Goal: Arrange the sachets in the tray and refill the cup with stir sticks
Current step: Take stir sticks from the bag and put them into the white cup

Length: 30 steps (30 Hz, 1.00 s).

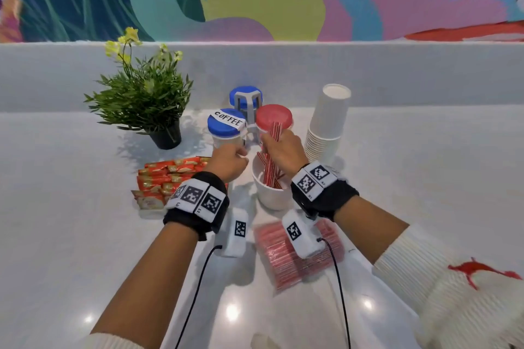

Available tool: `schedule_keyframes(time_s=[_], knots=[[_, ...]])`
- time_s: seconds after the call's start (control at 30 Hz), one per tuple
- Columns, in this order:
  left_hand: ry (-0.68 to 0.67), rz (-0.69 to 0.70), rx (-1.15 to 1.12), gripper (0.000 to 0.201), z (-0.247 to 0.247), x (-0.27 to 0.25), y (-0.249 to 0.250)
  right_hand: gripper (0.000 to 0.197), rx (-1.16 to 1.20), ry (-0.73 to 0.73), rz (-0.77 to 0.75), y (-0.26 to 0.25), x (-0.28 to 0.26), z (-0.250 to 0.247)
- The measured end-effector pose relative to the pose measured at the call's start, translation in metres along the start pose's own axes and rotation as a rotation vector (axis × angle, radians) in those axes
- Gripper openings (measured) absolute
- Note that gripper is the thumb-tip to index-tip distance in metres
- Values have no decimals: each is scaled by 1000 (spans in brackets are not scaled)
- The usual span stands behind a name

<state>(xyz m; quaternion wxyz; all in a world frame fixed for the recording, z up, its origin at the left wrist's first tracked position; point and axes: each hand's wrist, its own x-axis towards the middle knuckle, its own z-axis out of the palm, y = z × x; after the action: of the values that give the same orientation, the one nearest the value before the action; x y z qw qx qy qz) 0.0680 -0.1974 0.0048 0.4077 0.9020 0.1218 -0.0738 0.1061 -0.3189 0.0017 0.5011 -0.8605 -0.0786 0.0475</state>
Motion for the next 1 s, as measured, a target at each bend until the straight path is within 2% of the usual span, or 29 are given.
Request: schedule_keyframes(time_s=[0.2,0.33,0.4,0.5,0.6,0.7,0.83,0.9,1.0], knots=[[-102,-7,-159,33,0,12,-9,27,-388,-175,31,10,1,9],[-99,7,-201,36,4,19,-11,21,-319,-233,34,1,-3,-4],[-94,22,-215,38,5,20,-12,19,-358,-222,35,-3,-5,-15],[-82,56,-205,37,5,20,-11,33,-603,-262,73,1,-4,-20],[-83,91,-191,37,4,20,-9,38,-799,-316,55,9,-3,-7],[-98,108,-185,39,2,21,-9,34,-797,-291,17,13,-2,8],[-111,136,-214,47,-4,23,-12,26,-651,-220,-16,15,2,16],[-130,164,-235,55,-5,23,-12,22,-586,-263,-27,16,1,15],[-178,242,-287,65,-5,24,-10,27,-576,-350,-50,15,-3,12]])
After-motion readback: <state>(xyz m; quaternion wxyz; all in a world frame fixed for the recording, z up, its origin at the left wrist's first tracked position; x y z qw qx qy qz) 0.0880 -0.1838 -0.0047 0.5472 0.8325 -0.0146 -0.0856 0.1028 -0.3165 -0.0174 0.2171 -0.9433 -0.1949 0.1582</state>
